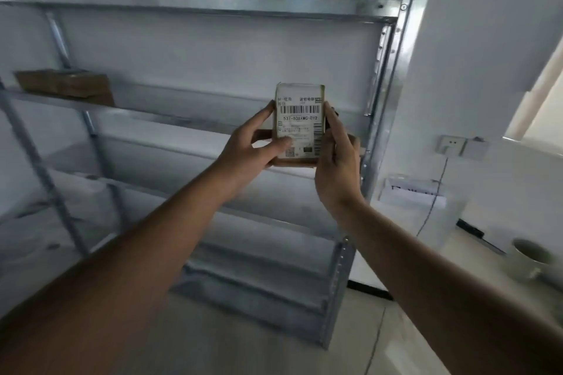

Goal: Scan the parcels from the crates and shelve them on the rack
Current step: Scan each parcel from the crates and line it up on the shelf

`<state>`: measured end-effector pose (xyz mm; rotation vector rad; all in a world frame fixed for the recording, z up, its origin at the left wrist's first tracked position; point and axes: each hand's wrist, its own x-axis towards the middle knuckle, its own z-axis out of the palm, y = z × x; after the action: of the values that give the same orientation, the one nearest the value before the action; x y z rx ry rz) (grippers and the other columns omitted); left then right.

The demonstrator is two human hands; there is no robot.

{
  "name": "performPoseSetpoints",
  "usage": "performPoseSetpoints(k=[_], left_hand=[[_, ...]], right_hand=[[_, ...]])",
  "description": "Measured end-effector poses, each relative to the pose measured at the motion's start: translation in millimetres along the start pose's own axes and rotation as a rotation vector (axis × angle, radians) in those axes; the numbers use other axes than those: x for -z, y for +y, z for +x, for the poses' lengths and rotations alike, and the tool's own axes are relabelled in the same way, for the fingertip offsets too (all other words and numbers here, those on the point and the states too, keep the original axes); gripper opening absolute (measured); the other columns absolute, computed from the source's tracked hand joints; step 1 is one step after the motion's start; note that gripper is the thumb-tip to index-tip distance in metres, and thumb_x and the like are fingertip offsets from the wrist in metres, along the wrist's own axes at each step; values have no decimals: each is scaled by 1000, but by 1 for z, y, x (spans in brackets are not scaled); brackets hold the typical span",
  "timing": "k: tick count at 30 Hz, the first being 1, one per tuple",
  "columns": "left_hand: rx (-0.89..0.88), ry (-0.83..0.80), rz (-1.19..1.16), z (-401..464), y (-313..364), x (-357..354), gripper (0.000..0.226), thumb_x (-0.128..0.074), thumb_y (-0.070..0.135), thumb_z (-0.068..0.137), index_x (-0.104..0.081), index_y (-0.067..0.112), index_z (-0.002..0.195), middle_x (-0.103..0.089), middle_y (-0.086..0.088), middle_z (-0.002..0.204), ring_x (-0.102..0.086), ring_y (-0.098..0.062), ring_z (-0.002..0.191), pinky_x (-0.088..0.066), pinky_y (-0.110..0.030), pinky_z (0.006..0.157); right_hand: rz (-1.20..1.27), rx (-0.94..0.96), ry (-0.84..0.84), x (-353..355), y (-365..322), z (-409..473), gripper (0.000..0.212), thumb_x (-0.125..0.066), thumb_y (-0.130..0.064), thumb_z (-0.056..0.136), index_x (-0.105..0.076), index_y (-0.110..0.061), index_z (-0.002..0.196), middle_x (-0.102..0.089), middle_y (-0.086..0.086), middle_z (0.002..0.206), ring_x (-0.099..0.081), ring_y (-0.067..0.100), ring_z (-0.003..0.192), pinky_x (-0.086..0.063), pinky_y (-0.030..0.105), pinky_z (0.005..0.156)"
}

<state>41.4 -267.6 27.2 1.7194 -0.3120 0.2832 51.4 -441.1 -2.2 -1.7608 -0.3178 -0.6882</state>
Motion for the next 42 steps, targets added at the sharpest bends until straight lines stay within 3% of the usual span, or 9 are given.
performPoseSetpoints(k=[3, 7, 11, 15, 18, 24, 28, 34, 42], left_hand=[[2, 83, 47, 11, -11, 58, 78, -76, 18, 99, -38, 41, 162, -72, 2, 131, -73, -13, 115, -62, -23, 80], [6, 152, 137, 32, -33, 130, 97, -84, 12, 90, -30, 39, 166, -70, 3, 134, -68, -9, 122, -61, -26, 93], [17, 208, 224, 62, -62, 198, 112, -90, 3, 81, -26, 34, 168, -65, -2, 139, -69, -16, 123, -58, -17, 87], [15, 287, 284, 98, -91, 255, 115, -95, 2, 73, -32, 33, 164, -58, 2, 139, -66, -15, 120, -60, -20, 87], [13, 368, 356, 128, -112, 298, 116, -99, 6, 68, -36, 29, 163, -59, 5, 138, -64, -13, 120, -57, -15, 85], [24, 455, 396, 171, -140, 395, 111, -103, 15, 64, -44, 32, 157, -64, 9, 138, -64, -14, 124, -62, -40, 98], [11, 489, 418, 193, -163, 466, 107, -103, 15, 63, -49, 30, 154, -69, 8, 133, -69, -16, 118, -63, -41, 95], [-15, 426, 422, 232, -207, 584, 106, -102, 8, 64, -50, 26, 154, -69, 10, 129, -70, -11, 115, -63, -27, 88], [-73, 301, 485, 307, -248, 727, 93, -104, 29, 61, -60, 30, 143, -71, 15, 119, -69, -6, 111, -62, -37, 96]], right_hand=[[36, 28, -59, -63, -6, 17, 56, -33, -17, 113, -37, -44, 162, -43, -9, 118, -46, 8, 114, -41, 23, 108], [40, 91, -129, -149, -5, 46, 54, -31, -18, 112, -39, -37, 162, -52, 7, 123, -41, -8, 102, -28, -5, 89], [122, 92, -227, -236, 5, 78, 56, -32, -15, 112, -37, -39, 162, -47, -5, 115, -44, 7, 110, -35, 4, 95], [146, 98, -329, -322, 16, 116, 55, -32, -12, 114, -37, -36, 163, -50, 9, 124, -37, -26, 102, -28, -10, 85], [182, 92, -387, -382, 21, 144, 54, -32, -12, 114, -37, -34, 163, -50, 14, 128, -34, -34, 97, -28, -11, 85], [191, 162, -435, -498, 22, 186, 55, -31, -12, 114, -37, -35, 163, -52, 13, 125, -40, -6, 101, -30, -7, 89], [188, 169, -439, -583, 24, 201, 55, -31, -12, 113, -38, -33, 163, -53, 15, 130, -35, -26, 104, -32, -8, 86], [171, 92, -421, -704, 17, 212, 54, -32, -15, 114, -37, -35, 163, -50, 15, 128, -35, -31, 101, -33, -9, 81], [36, -27, -362, -832, -5, 252, 54, -29, -18, 114, -35, -41, 163, -49, 12, 126, -39, -27, 93, -30, -11, 73]])
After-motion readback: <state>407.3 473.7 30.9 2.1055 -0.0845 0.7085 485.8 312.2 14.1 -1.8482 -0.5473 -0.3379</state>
